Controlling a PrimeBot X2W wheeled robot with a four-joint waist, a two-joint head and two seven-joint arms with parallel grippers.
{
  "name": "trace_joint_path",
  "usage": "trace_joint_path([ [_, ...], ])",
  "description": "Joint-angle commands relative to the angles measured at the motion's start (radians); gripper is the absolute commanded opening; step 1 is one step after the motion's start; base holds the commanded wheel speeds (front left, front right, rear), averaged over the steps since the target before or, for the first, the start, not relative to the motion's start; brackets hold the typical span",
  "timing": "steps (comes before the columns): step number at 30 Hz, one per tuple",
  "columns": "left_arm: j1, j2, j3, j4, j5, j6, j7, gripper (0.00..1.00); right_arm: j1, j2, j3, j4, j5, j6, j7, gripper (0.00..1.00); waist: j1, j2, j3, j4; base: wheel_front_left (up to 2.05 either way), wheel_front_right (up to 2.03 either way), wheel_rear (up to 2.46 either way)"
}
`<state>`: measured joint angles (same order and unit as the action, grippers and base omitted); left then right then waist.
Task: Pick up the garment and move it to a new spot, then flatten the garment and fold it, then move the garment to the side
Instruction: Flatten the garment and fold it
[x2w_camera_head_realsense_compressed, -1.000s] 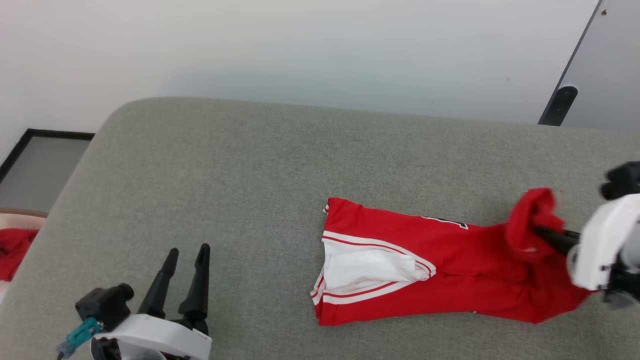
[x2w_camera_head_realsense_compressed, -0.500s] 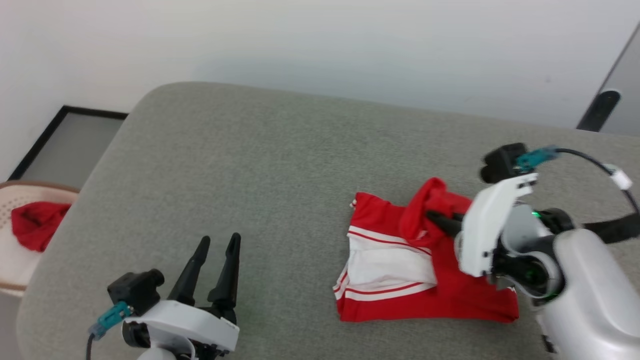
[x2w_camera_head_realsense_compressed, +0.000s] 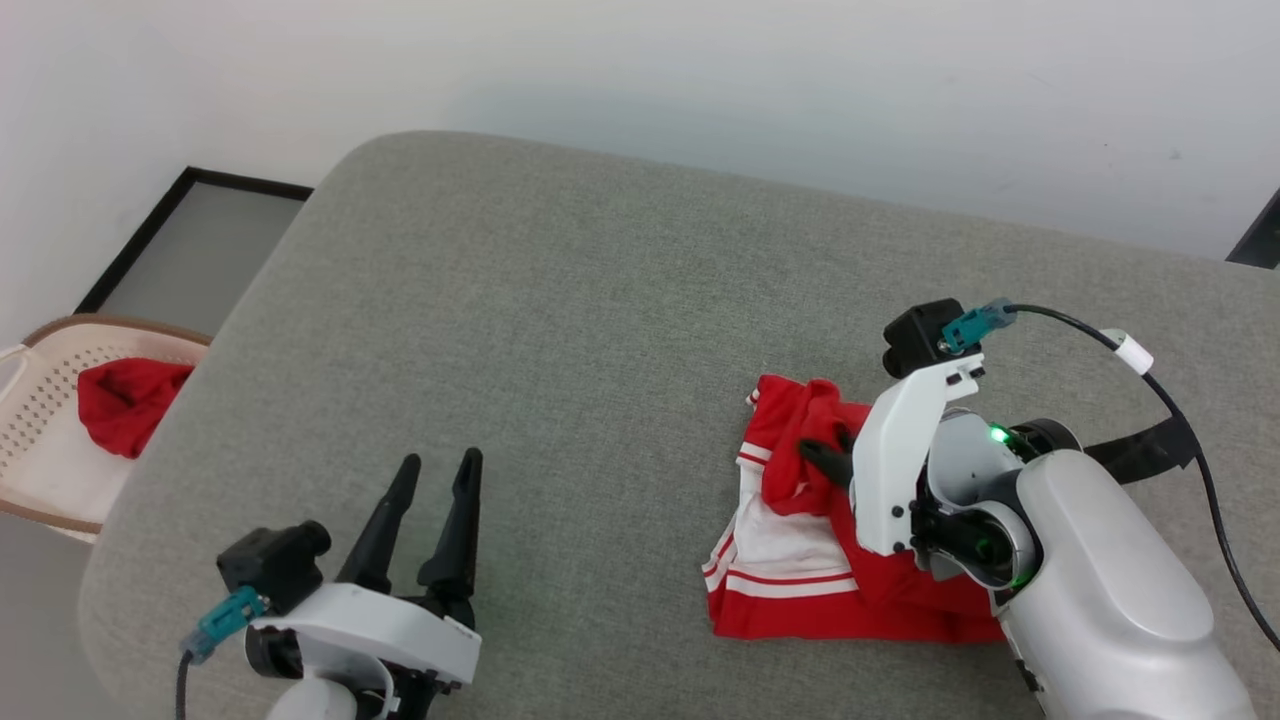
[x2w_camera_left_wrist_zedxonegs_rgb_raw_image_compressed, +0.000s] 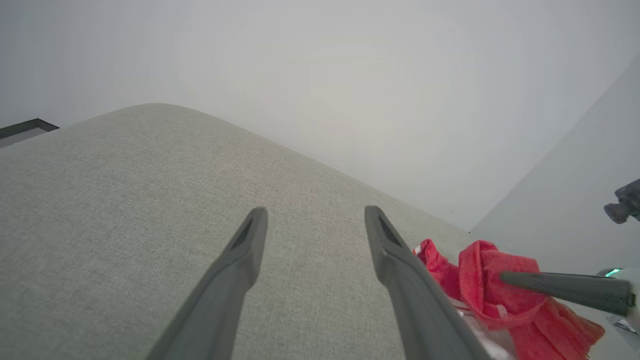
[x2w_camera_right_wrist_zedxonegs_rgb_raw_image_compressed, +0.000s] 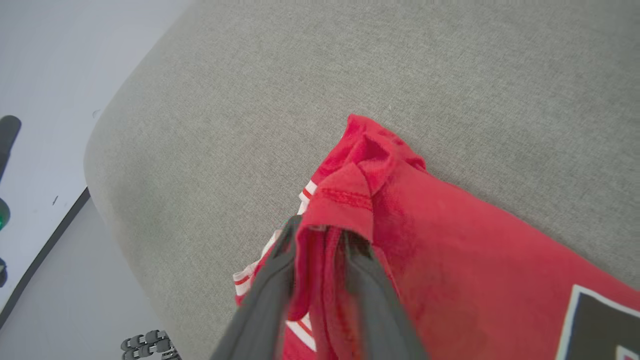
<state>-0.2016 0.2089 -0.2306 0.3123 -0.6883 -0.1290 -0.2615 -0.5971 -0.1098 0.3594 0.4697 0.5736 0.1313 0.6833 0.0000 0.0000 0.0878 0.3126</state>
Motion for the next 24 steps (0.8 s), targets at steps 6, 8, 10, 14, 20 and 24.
trace_joint_path([
  [6, 0.016, 0.005, 0.032, 0.001, 0.021, -0.003, -0.003, 1.00, -0.030, -0.008, 0.028, -0.010, 0.039, -0.001, 0.000, 1.00, 0.0000, 0.0000, -0.014, -0.028, 0.00, 0.00, 0.00],
  [8, 0.022, 0.008, 0.040, -0.001, 0.025, -0.003, -0.003, 1.00, -0.028, -0.018, 0.035, -0.037, 0.060, -0.001, -0.005, 1.00, 0.0000, 0.0000, -0.019, -0.041, 0.00, 0.00, 0.00],
  [10, 0.027, 0.009, 0.043, -0.004, 0.030, -0.003, -0.003, 1.00, -0.021, -0.031, 0.044, -0.070, 0.075, -0.001, -0.014, 1.00, 0.0000, 0.0000, -0.024, -0.052, 0.00, 0.00, 0.00],
  [14, 0.044, 0.017, 0.059, -0.012, 0.044, -0.003, -0.003, 1.00, 0.002, -0.077, 0.073, -0.166, 0.094, -0.001, -0.058, 1.00, 0.0000, 0.0000, -0.034, -0.080, 0.00, 0.00, 0.00],
  [20, 0.068, 0.025, 0.082, -0.027, 0.071, -0.003, -0.003, 1.00, 0.038, -0.185, 0.135, -0.306, 0.095, -0.001, -0.205, 1.00, 0.0000, 0.0000, -0.049, -0.125, 0.00, 0.00, 0.00],
  [24, 0.091, 0.023, 0.103, -0.046, 0.103, -0.003, -0.003, 1.00, 0.090, -0.272, 0.149, -0.362, 0.069, -0.001, -0.391, 1.00, 0.0000, 0.0000, -0.063, -0.164, 0.00, 0.00, 0.00],
])
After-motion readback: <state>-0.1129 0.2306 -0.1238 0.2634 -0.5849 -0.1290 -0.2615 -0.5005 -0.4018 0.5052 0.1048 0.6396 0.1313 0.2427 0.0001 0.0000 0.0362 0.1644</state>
